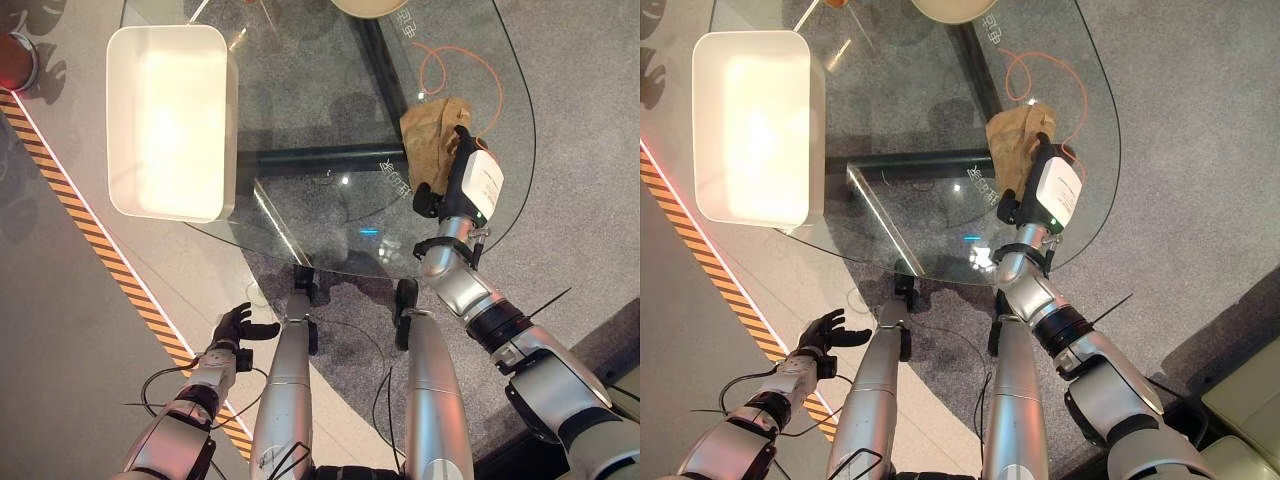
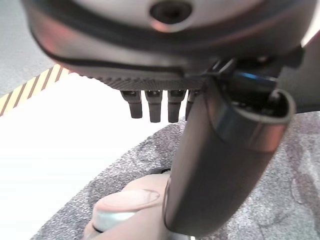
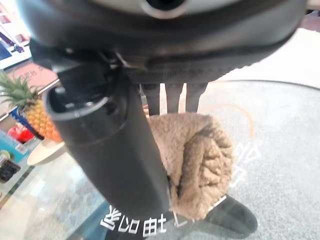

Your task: Wipe the table with a cloth and put it in the basket.

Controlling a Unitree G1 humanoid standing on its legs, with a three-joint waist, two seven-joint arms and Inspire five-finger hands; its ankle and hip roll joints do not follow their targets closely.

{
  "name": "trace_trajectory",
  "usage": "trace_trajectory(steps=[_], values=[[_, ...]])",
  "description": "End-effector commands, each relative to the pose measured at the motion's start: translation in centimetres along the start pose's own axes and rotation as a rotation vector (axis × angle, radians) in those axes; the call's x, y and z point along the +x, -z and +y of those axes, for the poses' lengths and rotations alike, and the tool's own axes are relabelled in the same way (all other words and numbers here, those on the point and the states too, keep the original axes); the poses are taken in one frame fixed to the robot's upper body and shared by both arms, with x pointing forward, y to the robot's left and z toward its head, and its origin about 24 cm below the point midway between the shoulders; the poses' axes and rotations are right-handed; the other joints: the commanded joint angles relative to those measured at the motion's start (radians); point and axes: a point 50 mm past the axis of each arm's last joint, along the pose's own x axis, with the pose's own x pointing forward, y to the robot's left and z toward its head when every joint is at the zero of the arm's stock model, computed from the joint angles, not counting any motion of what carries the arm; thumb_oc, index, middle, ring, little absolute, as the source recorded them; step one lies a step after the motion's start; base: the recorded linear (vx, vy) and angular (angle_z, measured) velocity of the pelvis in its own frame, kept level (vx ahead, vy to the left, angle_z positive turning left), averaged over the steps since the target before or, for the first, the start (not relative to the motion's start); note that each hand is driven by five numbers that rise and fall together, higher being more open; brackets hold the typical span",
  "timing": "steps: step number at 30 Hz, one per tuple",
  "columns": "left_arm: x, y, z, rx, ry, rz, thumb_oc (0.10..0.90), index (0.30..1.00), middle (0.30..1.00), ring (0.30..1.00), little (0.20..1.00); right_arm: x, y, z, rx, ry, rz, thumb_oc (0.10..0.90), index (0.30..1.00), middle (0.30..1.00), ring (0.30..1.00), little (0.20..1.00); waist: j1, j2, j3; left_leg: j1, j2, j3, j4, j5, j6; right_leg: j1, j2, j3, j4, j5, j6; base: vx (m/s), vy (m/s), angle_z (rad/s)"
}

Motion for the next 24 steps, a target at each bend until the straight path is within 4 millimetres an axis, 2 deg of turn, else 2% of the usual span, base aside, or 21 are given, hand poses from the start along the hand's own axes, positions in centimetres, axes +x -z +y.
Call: trace_trajectory(steps=[1, 18, 19, 20, 21, 24], values=[[-0.01, 0.95, 0.69, 0.042, -0.025, 0.047, 0.8, 0.9, 0.9, 0.9, 0.9, 1.03, -2.42, -0.71, -0.003, 0.037, -0.089, 0.8, 0.9, 0.9, 0.9, 0.9, 0.001, 0.013, -0.019, 0.009, -0.109, 0.098, 0.107, -0.138, 0.109, 0.029, 0.046, -0.069, -0.201, 0.129, -0.034, 0.0, 0.0, 0.0], [0.11, 0.33, 0.37, 0.053, -0.015, 0.041, 0.8, 0.9, 0.9, 0.9, 0.9, 1.71, -2.02, -0.16, -0.077, -0.023, -0.051, 0.8, 0.9, 0.9, 0.9, 0.9, 0.014, 0.019, -0.019, 0.009, -0.111, 0.096, 0.103, -0.134, 0.11, 0.026, 0.042, -0.077, -0.199, 0.131, -0.034, 0.0, 0.0, 0.0], [0.12, 0.28, 0.26, 0.054, -0.015, 0.041, 0.8, 0.9, 0.9, 0.9, 0.9, 1.7, -2.02, -0.09, -0.08, -0.032, -0.051, 0.748, 0.855, 0.855, 0.855, 0.848, 0.014, 0.019, -0.019, 0.009, -0.111, 0.096, 0.104, -0.135, 0.11, 0.026, 0.041, -0.077, -0.198, 0.13, -0.033, 0.0, 0.0, 0.0], [0.12, 0.23, 0.19, 0.055, -0.015, 0.04, 0.8, 0.9, 0.9, 0.9, 0.9, 1.66, -2.07, 0.0, -0.085, -0.041, -0.051, 0.394, 0.552, 0.552, 0.552, 0.494, 0.014, 0.019, -0.019, 0.009, -0.111, 0.095, 0.104, -0.135, 0.109, 0.025, 0.041, -0.077, -0.198, 0.131, -0.033, 0.0, 0.0, 0.0], [0.13, 0.2, 0.14, 0.054, -0.015, 0.039, 0.8, 0.9, 0.9, 0.9, 0.9, 1.62, -2.11, 0.06, -0.089, -0.047, -0.051, 0.1, 0.3, 0.3, 0.3, 0.2, 0.014, 0.018, -0.019, 0.008, -0.111, 0.095, 0.104, -0.135, 0.109, 0.025, 0.041, -0.077, -0.199, 0.131, -0.033, 0.0, 0.0, 0.0], [0.16, 0.01, 0.17, 0.056, -0.011, 0.038, 0.8, 0.9, 0.9, 0.9, 0.9, 1.61, -2.08, 0.17, -0.096, -0.06, -0.049, 0.1, 0.3, 0.3, 0.3, 0.2, 0.015, 0.018, -0.019, 0.009, -0.111, 0.096, 0.101, -0.133, 0.109, 0.026, 0.041, -0.079, -0.201, 0.132, -0.033, 0.0, 0.0, 0.0]])
